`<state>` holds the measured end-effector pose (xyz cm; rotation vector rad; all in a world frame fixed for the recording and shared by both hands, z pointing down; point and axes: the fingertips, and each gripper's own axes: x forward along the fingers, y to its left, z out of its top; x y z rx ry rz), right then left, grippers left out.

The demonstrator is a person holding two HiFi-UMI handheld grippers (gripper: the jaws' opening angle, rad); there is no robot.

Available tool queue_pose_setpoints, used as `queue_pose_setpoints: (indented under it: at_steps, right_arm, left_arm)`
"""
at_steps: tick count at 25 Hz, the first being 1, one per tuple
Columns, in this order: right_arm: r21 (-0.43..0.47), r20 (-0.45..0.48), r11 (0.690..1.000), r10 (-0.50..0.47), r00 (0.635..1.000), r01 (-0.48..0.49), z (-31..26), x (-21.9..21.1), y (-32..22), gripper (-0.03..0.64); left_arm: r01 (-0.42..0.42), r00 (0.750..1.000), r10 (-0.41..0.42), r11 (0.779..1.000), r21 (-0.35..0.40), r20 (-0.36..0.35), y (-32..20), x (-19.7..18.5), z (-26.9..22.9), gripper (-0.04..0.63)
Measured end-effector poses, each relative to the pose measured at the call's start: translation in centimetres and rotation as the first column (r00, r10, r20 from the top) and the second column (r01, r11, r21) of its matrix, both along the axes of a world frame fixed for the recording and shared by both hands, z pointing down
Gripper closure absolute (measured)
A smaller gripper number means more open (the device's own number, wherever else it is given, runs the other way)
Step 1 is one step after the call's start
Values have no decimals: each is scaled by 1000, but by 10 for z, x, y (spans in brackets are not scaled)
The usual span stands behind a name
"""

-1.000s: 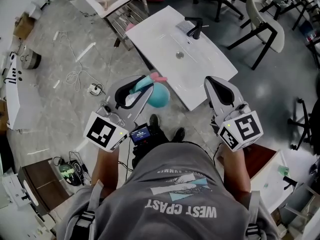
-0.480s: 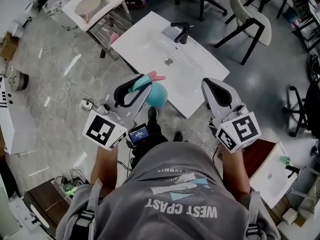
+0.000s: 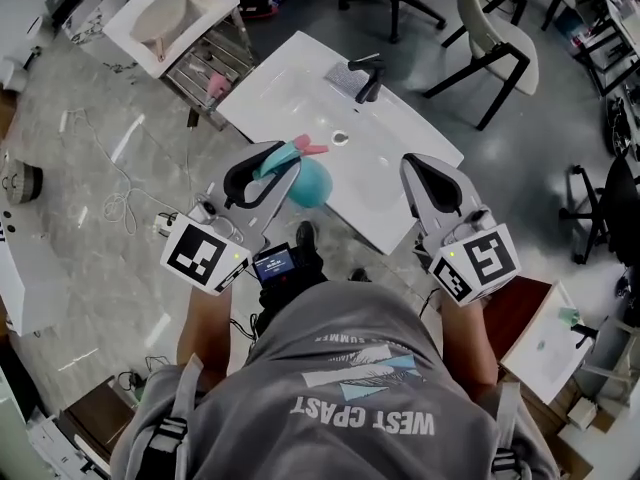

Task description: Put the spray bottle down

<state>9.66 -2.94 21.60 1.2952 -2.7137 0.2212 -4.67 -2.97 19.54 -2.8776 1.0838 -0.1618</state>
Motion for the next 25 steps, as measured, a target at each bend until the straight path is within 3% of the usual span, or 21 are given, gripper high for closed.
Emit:
queue_pose_setpoints:
  at_steps: [16,25]
  right_arm:
    - [4,-34,995,95,995,-95,-1,-64,-92,617]
    - [-6,-43,995,101,994,-101,8,-79,-125,617]
  left_arm:
    - [-78,997,78,997,-14,-15,-112,-72,8,502]
    - [-77,997,77,997,-27,-13,-160,-84,23,502]
